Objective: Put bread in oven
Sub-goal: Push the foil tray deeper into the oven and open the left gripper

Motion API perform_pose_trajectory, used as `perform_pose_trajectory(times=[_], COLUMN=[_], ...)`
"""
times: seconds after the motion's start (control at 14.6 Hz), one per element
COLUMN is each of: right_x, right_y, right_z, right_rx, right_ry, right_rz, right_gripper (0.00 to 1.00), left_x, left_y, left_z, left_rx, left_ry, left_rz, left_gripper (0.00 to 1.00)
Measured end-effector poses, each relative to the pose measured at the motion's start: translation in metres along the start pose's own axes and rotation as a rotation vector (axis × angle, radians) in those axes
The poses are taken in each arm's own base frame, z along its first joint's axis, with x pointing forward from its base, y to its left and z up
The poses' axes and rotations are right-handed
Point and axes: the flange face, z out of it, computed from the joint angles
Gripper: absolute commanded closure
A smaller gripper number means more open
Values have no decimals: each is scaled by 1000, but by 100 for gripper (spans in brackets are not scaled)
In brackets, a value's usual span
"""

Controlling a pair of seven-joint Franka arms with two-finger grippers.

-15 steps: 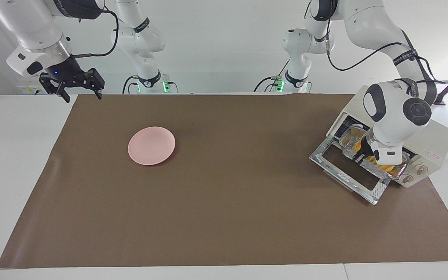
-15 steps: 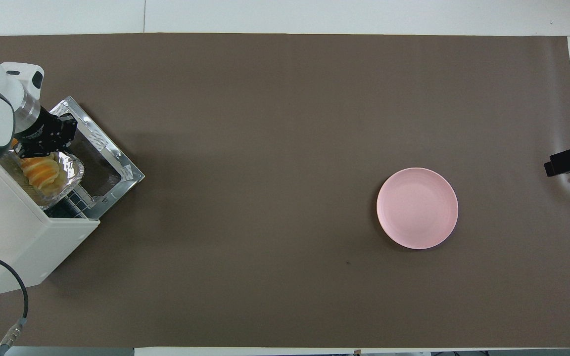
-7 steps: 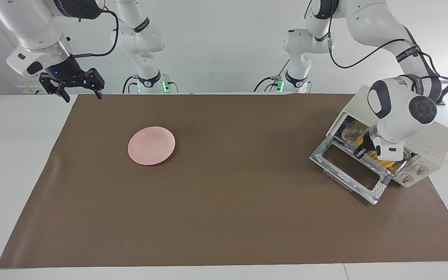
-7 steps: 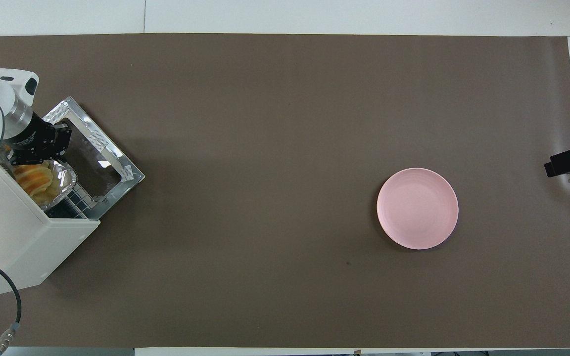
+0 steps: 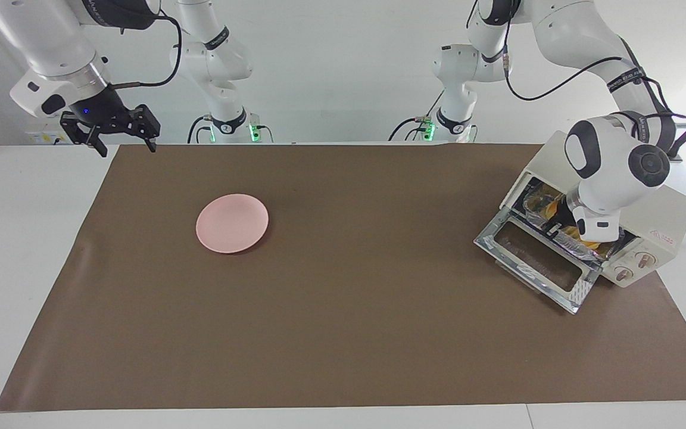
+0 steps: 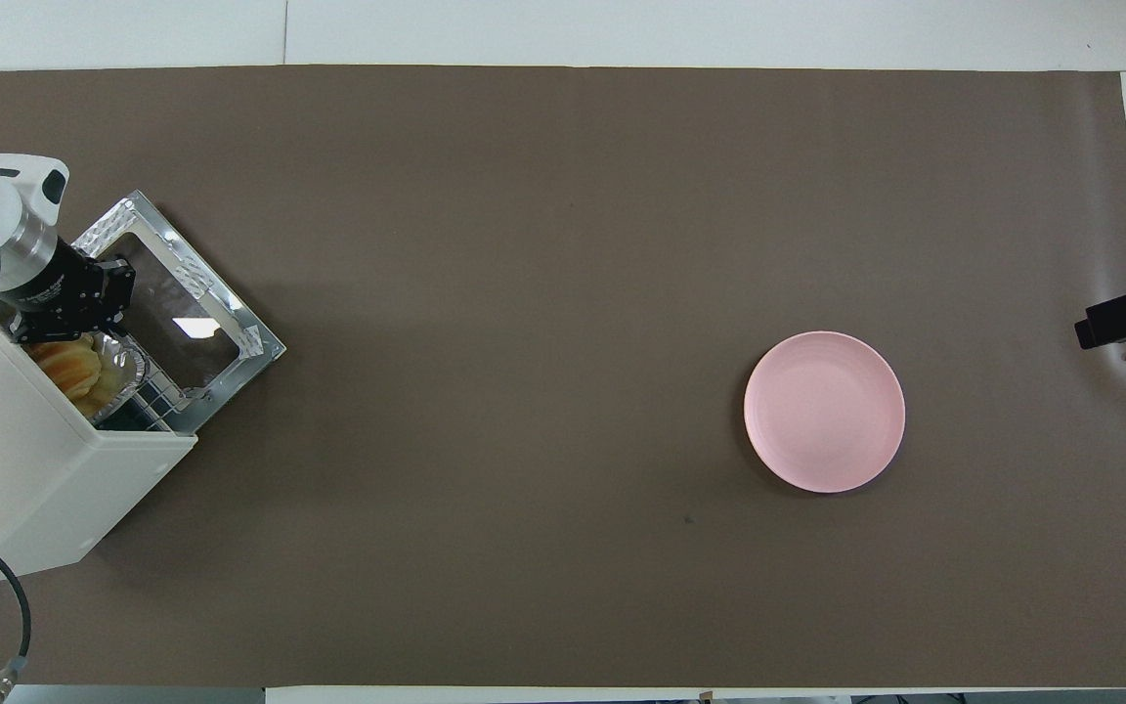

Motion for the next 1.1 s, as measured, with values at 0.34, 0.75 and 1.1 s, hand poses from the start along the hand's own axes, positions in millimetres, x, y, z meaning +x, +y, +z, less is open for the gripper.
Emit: perform_pose_trajectory(times=[0.34, 0.75, 1.1], right_x=[0, 0, 0], right_y=[0, 0, 0], right_z=[0, 0, 0], right_rx=[0, 0, 0], right_ry=[0, 0, 0], right_rz=[0, 0, 0], right_gripper=[0, 0, 0], left_x=[-2, -5, -6], left_y=[3, 1, 3], left_z=[5, 11, 9], left_rx=[-3, -12, -17], left_ry=[3, 10, 23], left_rz=[-79, -81, -29], left_gripper=[100, 100, 0])
